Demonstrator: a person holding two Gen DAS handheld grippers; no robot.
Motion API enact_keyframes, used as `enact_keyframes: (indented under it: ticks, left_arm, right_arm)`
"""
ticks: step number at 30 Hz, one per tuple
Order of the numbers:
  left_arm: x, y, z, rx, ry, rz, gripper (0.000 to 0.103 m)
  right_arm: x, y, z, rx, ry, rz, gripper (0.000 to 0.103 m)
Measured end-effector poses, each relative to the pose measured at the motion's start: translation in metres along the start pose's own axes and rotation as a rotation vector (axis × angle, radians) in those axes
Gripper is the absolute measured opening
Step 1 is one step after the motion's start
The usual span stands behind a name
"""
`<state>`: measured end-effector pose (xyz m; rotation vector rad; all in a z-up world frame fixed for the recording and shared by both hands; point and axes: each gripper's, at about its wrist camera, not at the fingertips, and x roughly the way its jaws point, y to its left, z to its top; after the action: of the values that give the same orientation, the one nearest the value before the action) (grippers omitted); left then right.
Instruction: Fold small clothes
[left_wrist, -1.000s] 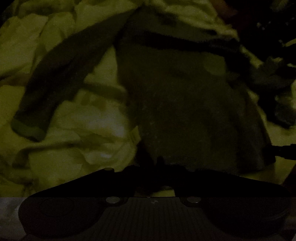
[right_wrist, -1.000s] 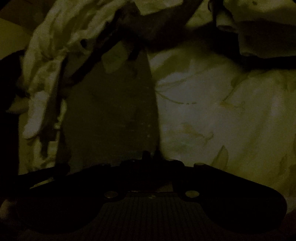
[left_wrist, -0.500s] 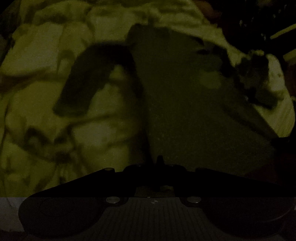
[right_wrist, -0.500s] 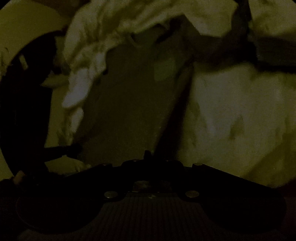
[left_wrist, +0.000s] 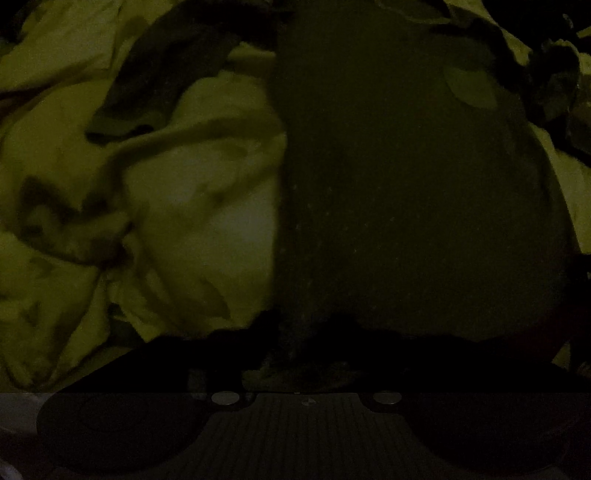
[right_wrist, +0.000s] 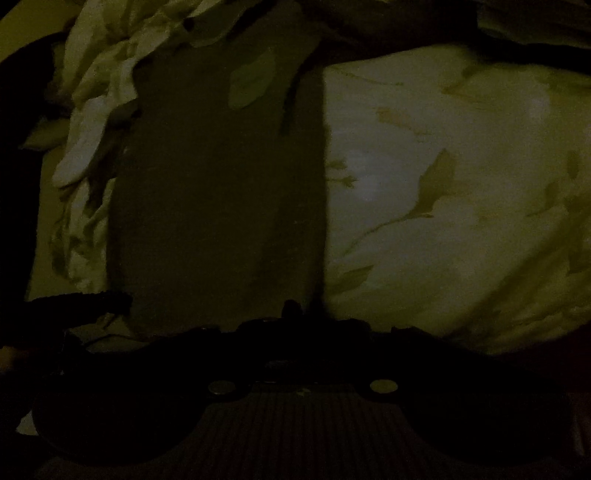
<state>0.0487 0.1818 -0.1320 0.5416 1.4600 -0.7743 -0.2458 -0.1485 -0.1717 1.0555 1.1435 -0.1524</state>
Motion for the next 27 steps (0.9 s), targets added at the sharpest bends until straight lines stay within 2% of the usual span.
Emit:
enact_keyframes:
  ticks: [1,3,6,7,9,13,14,16,19,24,27]
  left_arm:
    - [-0.002,0.0,-0.002,0.0,-0.001,0.018,0.103]
    - [-0.012,0.003,-0.004,-0.007,-0.02,0.048,0.103]
    - [-0.033,0.005,0.001,-0.038,-0.068,0.063,0.103]
    - [-0.039,0.002,0.006,-0.037,-0.099,0.068,0.103]
    - [-0.049,-0.005,0.018,-0.034,-0.143,0.075,0.103]
    - [-0.056,-0.032,0.046,-0.023,-0.184,0.094,0.103]
    - [-0.056,-0.039,0.052,-0.034,-0.191,0.089,0.103]
    - [-0.056,-0.055,0.057,-0.061,-0.205,0.06,0.103]
    - [-0.054,-0.076,0.058,-0.082,-0.21,0.019,0.103]
    - [-0.044,-0.097,0.046,-0.069,-0.175,0.011,0.103]
    - [-0.038,-0.102,0.042,-0.077,-0.158,0.027,0.103]
  right_arm:
    - [-0.003,-0.001,0.001,0.008,-0.01,-0.006,0.026]
    - [-0.015,-0.003,0.005,0.029,-0.049,-0.018,0.034]
    - [-0.044,-0.004,0.023,0.033,-0.158,-0.032,0.036]
    - [-0.054,-0.003,0.032,0.02,-0.196,-0.044,0.041]
    - [-0.076,0.0,0.057,-0.03,-0.283,-0.09,0.05]
    - [-0.098,0.007,0.119,-0.155,-0.379,-0.196,0.059]
    - [-0.102,0.008,0.134,-0.182,-0.401,-0.226,0.06]
    - [-0.106,0.004,0.162,-0.233,-0.438,-0.275,0.071]
    - [-0.103,0.0,0.2,-0.286,-0.456,-0.35,0.072]
    - [-0.08,-0.008,0.246,-0.333,-0.437,-0.415,0.071]
    - [-0.064,-0.012,0.26,-0.343,-0.41,-0.439,0.062]
